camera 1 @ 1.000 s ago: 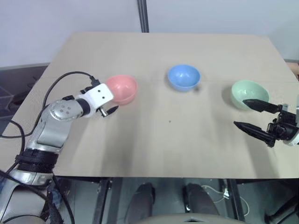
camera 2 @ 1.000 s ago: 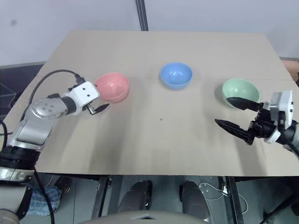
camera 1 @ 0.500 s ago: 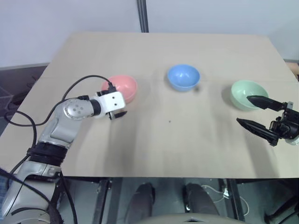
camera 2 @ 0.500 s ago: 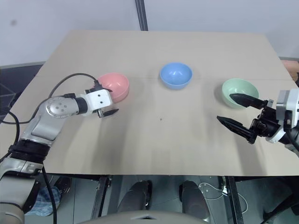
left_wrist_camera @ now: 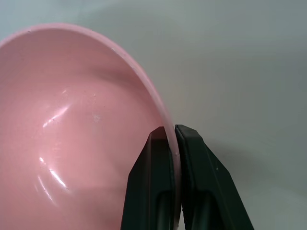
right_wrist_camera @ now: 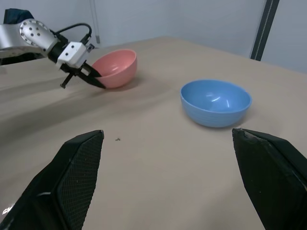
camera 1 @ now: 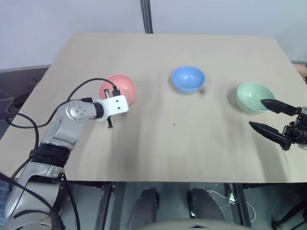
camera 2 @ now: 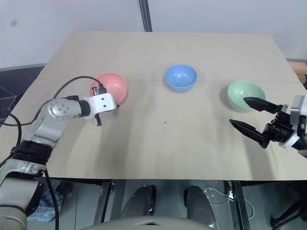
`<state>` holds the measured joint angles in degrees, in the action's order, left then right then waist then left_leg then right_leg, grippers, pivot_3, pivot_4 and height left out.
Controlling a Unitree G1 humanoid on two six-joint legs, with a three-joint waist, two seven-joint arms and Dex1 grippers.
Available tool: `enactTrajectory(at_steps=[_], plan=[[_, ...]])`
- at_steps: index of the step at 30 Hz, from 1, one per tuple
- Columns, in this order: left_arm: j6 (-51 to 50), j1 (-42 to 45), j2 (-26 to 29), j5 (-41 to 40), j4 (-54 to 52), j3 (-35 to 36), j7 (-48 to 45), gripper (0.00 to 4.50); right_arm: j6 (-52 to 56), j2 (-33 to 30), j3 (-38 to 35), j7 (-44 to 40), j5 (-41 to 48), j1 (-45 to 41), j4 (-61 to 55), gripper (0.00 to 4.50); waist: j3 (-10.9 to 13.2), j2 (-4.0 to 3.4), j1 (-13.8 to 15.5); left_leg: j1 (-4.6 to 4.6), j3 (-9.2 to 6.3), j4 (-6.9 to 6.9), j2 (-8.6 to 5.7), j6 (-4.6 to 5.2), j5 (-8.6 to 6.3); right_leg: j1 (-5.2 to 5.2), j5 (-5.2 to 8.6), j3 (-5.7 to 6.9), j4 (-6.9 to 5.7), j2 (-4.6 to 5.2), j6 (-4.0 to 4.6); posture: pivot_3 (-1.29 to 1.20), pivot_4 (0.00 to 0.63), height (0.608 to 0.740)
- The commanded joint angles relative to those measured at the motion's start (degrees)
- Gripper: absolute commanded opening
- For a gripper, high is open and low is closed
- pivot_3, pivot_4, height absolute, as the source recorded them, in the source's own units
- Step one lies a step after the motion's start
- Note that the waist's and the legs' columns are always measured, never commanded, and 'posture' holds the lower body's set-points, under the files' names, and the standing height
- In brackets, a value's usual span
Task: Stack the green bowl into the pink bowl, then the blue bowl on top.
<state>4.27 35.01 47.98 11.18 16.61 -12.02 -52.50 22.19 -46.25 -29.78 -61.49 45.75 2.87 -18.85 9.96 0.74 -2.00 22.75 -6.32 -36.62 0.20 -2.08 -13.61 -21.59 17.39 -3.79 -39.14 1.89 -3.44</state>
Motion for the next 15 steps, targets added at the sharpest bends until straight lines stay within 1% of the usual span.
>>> enactTrajectory(at_steps=[1, 4, 8, 12, 15], plan=[[6.17, 2.78, -1.7, -2.21, -4.94, -1.76, -4.36, 0.03, -1.62, -0.36, -1.51, -1.1, 0.08, -0.78, 0.66, 4.5, 0.0, 0.0, 0.09, 0.02, 0.0, -0.03, -0.01, 0.0, 0.0, 0.01, 0.0, 0.01, 0.0, 0.01, 0.0, 0.0, 0.15, 0.74], [9.02, 3.86, -3.81, -4.82, -9.57, -4.79, -10.79, 0.03, -1.99, -0.31, -0.72, -1.48, -0.29, -1.67, 1.37, 4.5, 0.0, 0.0, 0.02, 0.05, 0.02, -0.07, -0.03, 0.0, 0.0, 0.03, -0.01, 0.0, 0.0, 0.04, -0.03, 0.0, 0.15, 0.74], [12.41, 3.6, -5.14, -7.36, -16.39, -9.27, -18.29, 0.03, -2.09, -0.22, -0.13, -2.35, -0.42, -2.14, 1.76, 4.5, 0.0, 0.0, -0.3, 0.04, 0.01, -0.09, -0.02, 0.0, 0.0, 0.02, -0.02, -0.01, -0.02, 0.02, -0.03, 0.0, 0.15, 0.74], [15.43, 5.5, -6.93, -8.92, -17.57, -12.87, -23.77, 0.03, -2.25, 0.11, 0.43, -2.36, -0.56, -2.25, 1.95, 4.5, 0.0, 0.0, -0.3, -0.02, 0.03, -0.13, -0.01, 0.0, 0.0, 0.02, -0.01, -0.03, -0.17, 0.0, -0.03, 0.0, 0.15, 0.74], [17.61, 7.29, -7.62, -8.63, -16.0, -14.22, -26.54, 0.03, -2.26, 0.25, 0.74, -2.48, -0.42, -1.99, 1.7, 4.5, 0.01, 0.01, -0.26, -0.01, 0.01, -0.36, -0.02, 0.01, 0.0, 0.03, -0.01, -0.04, -0.33, -0.03, -0.03, 0.0, 0.15, 0.74]])
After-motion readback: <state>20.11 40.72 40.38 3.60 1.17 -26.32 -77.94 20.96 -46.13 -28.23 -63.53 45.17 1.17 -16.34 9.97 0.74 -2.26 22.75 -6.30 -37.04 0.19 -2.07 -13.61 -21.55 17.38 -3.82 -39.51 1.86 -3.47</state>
